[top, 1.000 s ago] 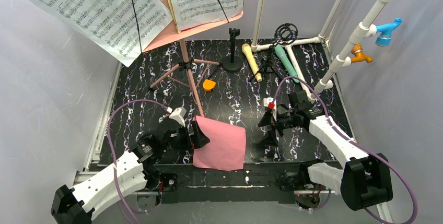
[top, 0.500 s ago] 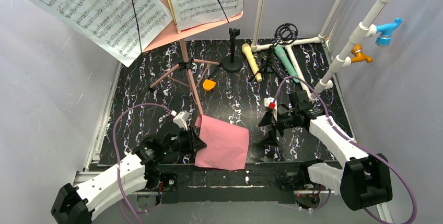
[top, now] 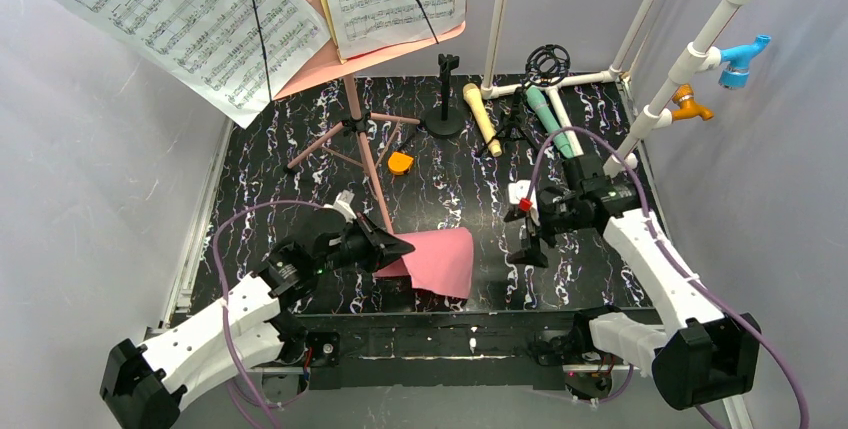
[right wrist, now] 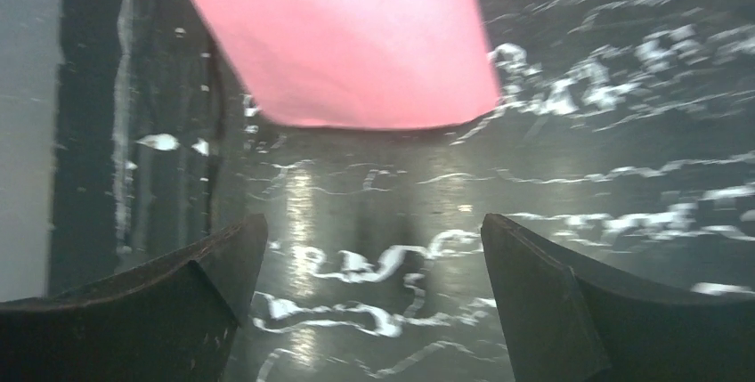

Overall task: Pack up the instrument practice props
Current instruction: Place the sheet music at the center of the board.

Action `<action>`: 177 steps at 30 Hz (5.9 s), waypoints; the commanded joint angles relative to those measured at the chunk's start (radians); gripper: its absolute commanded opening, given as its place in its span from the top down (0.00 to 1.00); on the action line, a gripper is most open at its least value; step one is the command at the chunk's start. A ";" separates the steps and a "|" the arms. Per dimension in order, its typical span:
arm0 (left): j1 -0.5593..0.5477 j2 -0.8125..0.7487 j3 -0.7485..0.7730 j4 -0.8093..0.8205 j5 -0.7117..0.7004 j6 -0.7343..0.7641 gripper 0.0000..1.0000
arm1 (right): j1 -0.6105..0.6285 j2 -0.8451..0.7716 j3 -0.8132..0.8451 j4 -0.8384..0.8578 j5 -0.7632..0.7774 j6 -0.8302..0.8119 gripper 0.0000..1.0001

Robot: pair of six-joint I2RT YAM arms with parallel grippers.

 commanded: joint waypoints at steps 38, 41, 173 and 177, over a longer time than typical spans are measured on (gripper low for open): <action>-0.127 0.423 0.299 0.021 -0.288 -0.855 1.00 | 0.122 0.027 0.199 -0.050 -0.047 0.029 0.00; -0.131 0.445 0.303 0.046 -0.293 -0.869 1.00 | 0.133 0.032 0.188 -0.012 -0.010 0.051 0.00; 0.062 -0.526 0.315 -0.775 -0.484 0.774 0.02 | -0.014 0.535 0.562 0.708 1.455 -0.324 0.99; 0.062 -0.535 0.316 -0.778 -0.480 0.770 0.02 | -0.032 0.581 0.555 0.791 1.503 -0.365 0.99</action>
